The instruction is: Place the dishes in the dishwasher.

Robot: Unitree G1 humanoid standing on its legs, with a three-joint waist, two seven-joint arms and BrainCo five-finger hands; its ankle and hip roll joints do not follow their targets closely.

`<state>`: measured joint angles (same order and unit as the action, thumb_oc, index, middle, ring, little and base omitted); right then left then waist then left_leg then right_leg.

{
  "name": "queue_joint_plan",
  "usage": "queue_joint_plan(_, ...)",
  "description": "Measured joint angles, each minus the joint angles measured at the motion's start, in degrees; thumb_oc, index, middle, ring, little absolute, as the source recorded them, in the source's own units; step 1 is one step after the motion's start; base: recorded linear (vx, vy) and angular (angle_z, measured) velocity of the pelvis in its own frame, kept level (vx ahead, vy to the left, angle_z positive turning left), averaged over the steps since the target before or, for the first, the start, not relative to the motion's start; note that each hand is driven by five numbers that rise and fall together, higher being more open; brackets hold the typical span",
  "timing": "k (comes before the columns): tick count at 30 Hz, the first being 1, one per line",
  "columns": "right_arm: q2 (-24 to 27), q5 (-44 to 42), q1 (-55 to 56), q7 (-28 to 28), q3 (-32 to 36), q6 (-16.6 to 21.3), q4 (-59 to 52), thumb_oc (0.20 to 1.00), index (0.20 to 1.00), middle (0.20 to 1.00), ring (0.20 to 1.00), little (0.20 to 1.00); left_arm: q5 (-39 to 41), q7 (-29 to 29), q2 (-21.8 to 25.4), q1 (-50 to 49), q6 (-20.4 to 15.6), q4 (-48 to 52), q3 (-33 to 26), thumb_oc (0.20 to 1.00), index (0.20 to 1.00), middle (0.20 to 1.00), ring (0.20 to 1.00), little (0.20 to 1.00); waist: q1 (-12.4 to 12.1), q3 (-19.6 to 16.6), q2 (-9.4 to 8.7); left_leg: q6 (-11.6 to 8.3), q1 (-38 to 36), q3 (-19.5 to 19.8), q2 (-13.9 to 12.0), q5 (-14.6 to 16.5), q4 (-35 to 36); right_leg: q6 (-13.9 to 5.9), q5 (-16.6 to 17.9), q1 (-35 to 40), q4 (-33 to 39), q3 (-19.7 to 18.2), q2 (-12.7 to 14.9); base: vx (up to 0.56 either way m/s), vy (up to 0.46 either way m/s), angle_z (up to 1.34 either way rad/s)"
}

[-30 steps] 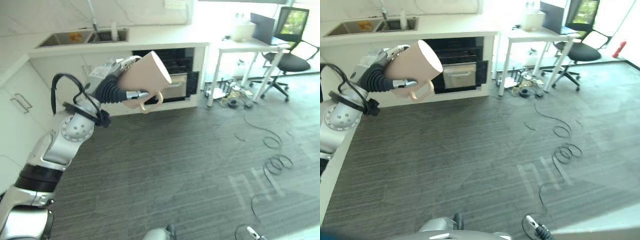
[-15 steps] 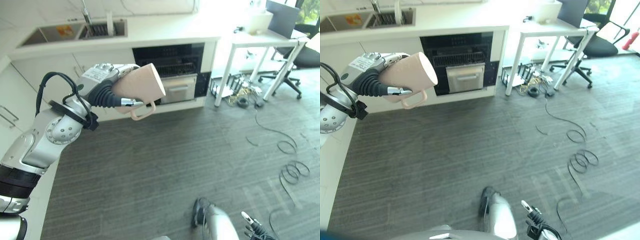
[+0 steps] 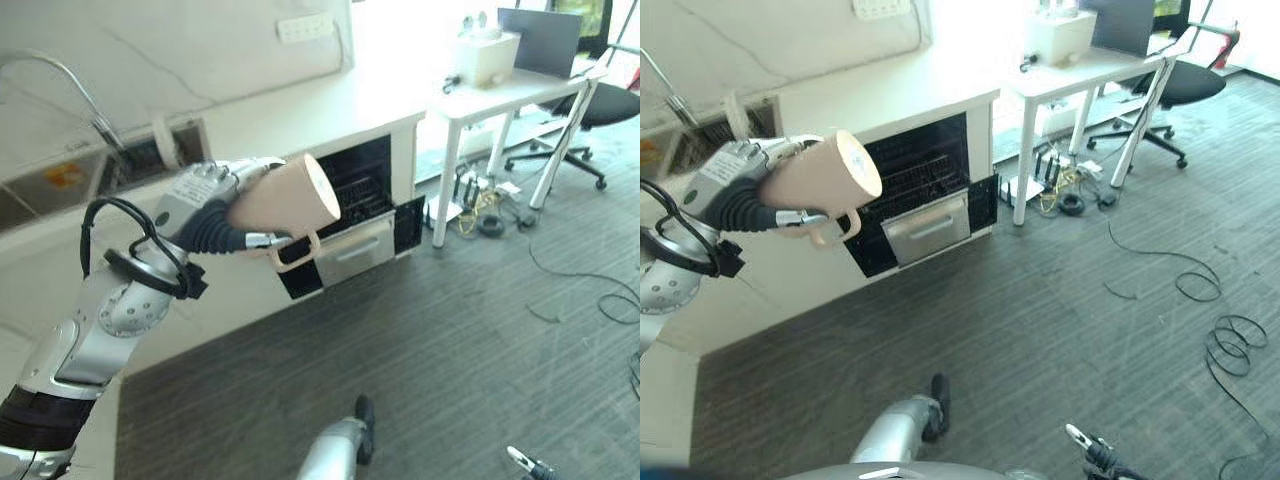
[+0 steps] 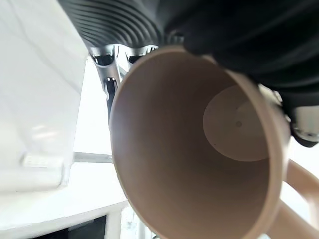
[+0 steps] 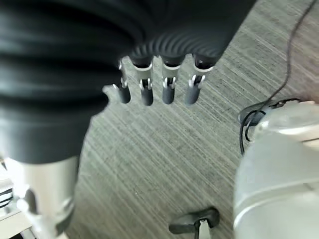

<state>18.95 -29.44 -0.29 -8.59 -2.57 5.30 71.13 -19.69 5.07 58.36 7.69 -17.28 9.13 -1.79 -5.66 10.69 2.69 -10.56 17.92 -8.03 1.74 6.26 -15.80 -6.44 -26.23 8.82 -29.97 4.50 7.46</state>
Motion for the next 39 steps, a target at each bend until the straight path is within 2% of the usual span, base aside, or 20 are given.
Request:
queue_joint_plan(1, -2.6, 0.0, -0.7, 0.2, 0.3, 0.4, -0.6, 1.0, 1.0, 1.0, 1.0, 1.0, -0.3, -1.0, 1.9, 0.0, -1.0, -2.6, -1.2, 0.2, 0.2, 0.2, 0.2, 0.2, 0.7, -0.8, -4.7, 0.94, -0.6, -4.2, 1.8, 3.2, -4.3, 4.14, 2.9, 0.1, 0.7, 5.6, 0.2, 0.46, 0.059, -0.24)
queue_joint_plan(2, -3.5, 0.0, -0.8, 0.4, 0.9, 1.5, -1.5, 1.0, 1.0, 1.0, 1.0, 1.0, -0.3, -1.3, 2.7, 0.1, -1.3, -3.4, -2.7, 0.2, 0.2, 0.2, 0.2, 0.2, 0.4, -0.7, -4.08, 8.55, 0.7, -4.4, -0.1, 5.1, -20.0, 3.19, 3.2, 2.9, 1.4, 9.4, 1.0, 0.39, 0.004, -0.12)
queue_joint_plan(3, -2.4, 0.1, 0.0, 0.8, 0.3, 2.3, -4.2, 1.0, 1.0, 1.0, 1.0, 1.0, -0.2, -1.4, 3.1, 1.0, -1.4, -3.9, -3.2, 0.2, 0.2, 0.2, 0.2, 0.2, 0.5, -2.0, 0.06, 10.39, -5.9, -0.9, -1.7, 11.3, -18.1, -0.67, 5.5, 2.3, -3.7, 9.3, -0.8, 0.38, -0.053, -0.08)
queue_joint_plan(5, -4.8, 0.2, 0.4, 1.6, -0.6, 2.3, -6.0, 1.0, 1.0, 1.0, 1.0, 1.0, 1.5, -1.4, 7.1, 5.6, -2.9, -4.8, -2.5, 0.2, 0.2, 0.2, 0.2, 0.2, 3.5, -0.6, -0.05, 15.29, -12.6, 3.9, 1.9, 10.6, -11.0, 0.23, 7.0, -9.0, -21.9, 5.8, 2.0, 0.24, -0.164, 0.46)
queue_joint_plan(7, -5.4, 0.2, 0.3, 1.9, -1.5, 2.5, -6.2, 1.0, 1.0, 1.0, 1.0, 1.0, 1.5, -1.3, 11.1, 6.3, -3.9, -4.8, -2.5, 0.2, 0.2, 0.2, 0.2, 0.2, 3.9, -0.2, 0.99, 14.43, -18.1, 4.1, 2.3, 7.9, -2.9, 1.61, 8.0, -19.0, -16.8, 6.3, 2.3, 0.26, -0.367, 0.34)
queue_joint_plan(10, -3.7, 0.3, 0.9, 0.8, -2.4, 3.0, -5.8, 1.0, 1.0, 1.0, 1.0, 1.0, 2.2, -0.6, 11.8, 12.9, -3.5, -4.9, 1.4, 0.2, 0.2, 0.2, 0.2, 0.2, 4.1, 1.2, 2.21, 14.55, -21.1, 9.0, 4.4, 7.8, 0.4, 2.71, 14.2, -24.4, 12.8, 4.3, 0.1, 0.23, -0.499, 0.66)
queue_joint_plan(12, -2.7, 0.3, -0.9, -0.5, -1.2, 3.1, -2.3, 1.0, 1.0, 1.0, 1.0, 1.0, 3.9, 0.1, 12.4, 15.0, -3.3, -4.9, 3.8, 0.2, 0.2, 0.2, 0.2, 0.2, 4.9, 1.7, 1.26, 14.21, -22.9, 11.0, 7.1, 8.0, -0.1, 6.04, 20.3, -30.5, 11.6, -2.4, -1.2, 0.28, -0.523, 0.99)
queue_joint_plan(15, -2.7, 0.3, -0.8, -0.8, -0.5, 3.3, -0.5, 1.0, 1.0, 1.0, 1.0, 1.0, 6.0, 0.2, 13.1, 14.6, -3.3, -4.5, 4.8, 0.2, 0.2, 0.2, 0.2, 0.2, 4.2, 1.0, -1.03, 12.86, -27.9, 11.0, 8.2, 8.4, -2.6, 12.41, 24.7, -24.4, 10.6, 2.2, -7.2, 0.29, -0.531, 0.71)
queue_joint_plan(17, 0.6, 0.5, -0.3, -1.3, -0.5, 3.5, -0.3, 1.0, 1.0, 1.0, 1.0, 1.0, 7.7, 0.2, 10.0, 9.5, 0.0, 2.1, 3.2, 0.2, 0.2, 0.2, 0.2, 0.2, 0.7, -0.3, 0.05, 7.9, -24.4, 8.0, 7.2, 6.7, -12.8, 14.85, 24.4, -19.2, 15.6, 1.3, -7.5, 0.15, -0.343, 0.3)
queue_joint_plan(18, 0.6, 0.6, -1.1, -1.7, -0.8, 3.6, -0.8, 1.0, 1.0, 1.0, 1.0, 1.0, 7.9, -0.1, 11.7, 8.6, 0.5, 7.0, 3.0, 0.2, 0.2, 0.2, 0.2, 0.2, -0.5, -0.1, -0.86, 8.73, -21.7, 5.2, 3.8, 9.3, -13.9, 14.8, 24.4, -16.5, 18.6, 1.6, -7.4, 0.08, -0.347, 0.19)
queue_joint_plan(20, 0.4, 0.4, -1.8, -1.9, -2.4, 4.2, -2.9, 1.0, 1.0, 1.0, 1.0, 1.0, 8.2, -1.3, 11.7, 9.0, 0.6, 11.1, 3.3, 0.2, 0.2, 0.2, 0.2, 0.2, -0.8, 0.2, -1.79, 6.29, -18.1, 1.4, -4.2, 9.6, -9.4, 13.07, 24.4, -12.9, 18.9, 3.9, -6.6, 0.03, -0.249, 0.46)
queue_joint_plan(21, 0.8, 0.2, -1.5, -1.9, -2.6, 5.2, -4.1, 1.0, 1.0, 1.0, 1.0, 1.0, 8.2, -1.6, 9.9, 10.7, 0.7, 11.6, 3.7, 0.2, 0.2, 0.2, 0.2, 0.2, 2.0, 0.3, -1.1, 6.09, -17.6, -3.9, -7.5, 1.5, -1.1, 11.19, 21.4, -13.3, 14.4, 7.9, -5.7, 0.04, -0.067, 1.04)
queue_joint_plan(22, 0.7, 0.1, -1.5, -1.3, -2.4, 6.0, -5.2, 1.0, 1.0, 1.0, 1.0, 1.0, 8.3, -1.8, 7.7, 12.9, 0.7, 11.2, 3.9, 0.2, 0.2, 0.2, 0.2, 0.2, 4.1, 0.7, -1.27, 6.09, -16.6, -7.6, -6.9, -1.6, -0.8, 9.14, 17.1, -13.2, 11.8, 9.0, -3.4, 0.06, -0.036, 0.89)
queue_joint_plan(25, 0.3, 0.4, -2.8, -0.5, 0.3, 5.5, -5.0, 1.0, 1.0, 1.0, 1.0, 1.0, 7.9, -2.9, 4.5, 13.0, -0.7, 7.6, 3.6, 0.2, 0.2, 0.2, 0.2, 0.2, 3.6, 1.3, 0.22, 6.51, -15.8, -4.3, -2.0, 0.4, 0.6, 8.53, 17.3, -13.3, 11.8, 6.2, -1.8, 0.03, -0.008, -0.22)
queue_joint_plan(26, 0.4, 0.7, -3.0, -0.3, 0.3, 5.3, -5.0, 1.0, 1.0, 1.0, 1.0, 1.0, 7.1, -2.9, 2.7, 12.4, -1.3, 5.8, 3.3, 0.2, 0.2, 0.2, 0.2, 0.2, 4.0, 1.1, 1.51, 7.96, -16.5, -4.3, 0.3, -0.6, 4.2, 7.91, 17.4, -13.7, 11.9, 5.0, -2.3, 0.04, 0.021, -0.69)
queue_joint_plan(27, 0.5, 1.5, -3.7, -0.1, -0.8, 4.9, -5.2, 1.0, 1.0, 1.0, 1.0, 1.0, 5.9, -2.9, 2.4, 10.4, -1.6, 4.8, 1.8, 0.2, 0.2, 0.2, 0.2, 0.2, 3.4, 1.2, 4.15, 13.6, -18.2, -2.7, 0.3, 0.1, 8.0, 7.36, 17.1, -14.7, 11.1, 4.0, -4.8, 0.04, 0.006, -0.81)
queue_joint_plan(30, -1.1, 2.5, -3.0, -0.2, -2.6, 4.7, -5.2, 1.0, 1.0, 1.0, 1.0, 1.0, 3.0, -3.0, 2.5, 9.7, -2.3, 3.3, 0.8, 0.2, 0.2, 0.2, 0.2, 0.2, 3.5, 1.9, 2.26, 15.2, -18.6, -4.5, -0.1, 2.3, 5.4, 3.89, 15.2, -14.2, 6.1, 9.4, -1.8, 0.02, -0.066, -0.37)
queue_joint_plan(33, -1.5, 2.6, -1.1, 0.2, -3.6, 4.9, -7.5, 1.0, 1.0, 1.0, 1.0, 1.0, 2.7, -2.9, 5.8, 15.9, -2.5, 0.7, 4.0, 0.2, 0.2, 0.2, 0.2, 0.2, 5.2, 2.3, 1.25, 15.09, -17.4, -0.7, -0.8, 3.4, 0.9, -1.35, 16.1, -20.5, -8.8, 5.5, 0.7, 0.0, -0.282, 0.69)
queue_joint_plan(35, -1.7, 2.6, -1.5, 0.5, -3.8, 5.2, -7.9, 1.0, 1.0, 1.0, 1.0, 1.0, 3.0, -3.0, 7.6, 17.5, -2.1, 1.4, 5.3, 0.2, 0.2, 0.2, 0.2, 0.2, 3.9, 2.4, 1.43, 14.55, -18.0, 0.7, -0.5, 3.9, 0.4, -1.45, 16.7, -17.1, 1.1, 3.8, 6.3, -0.08, -0.519, 0.47)
queue_joint_plan(39, -2.9, 2.5, -2.4, -1.0, -3.2, 6.3, -4.0, 1.0, 1.0, 1.0, 1.0, 1.0, 6.8, -2.8, 15.7, 33.1, 0.1, -0.3, 18.0, 0.2, 0.2, 0.2, 0.2, 0.2, 1.6, 1.2, -0.88, 10.91, -11.7, 8.5, -0.8, 4.0, -4.7, -5.1, 19.8, -13.7, 10.1, -7.9, 7.7, -0.18, -0.721, 0.89)
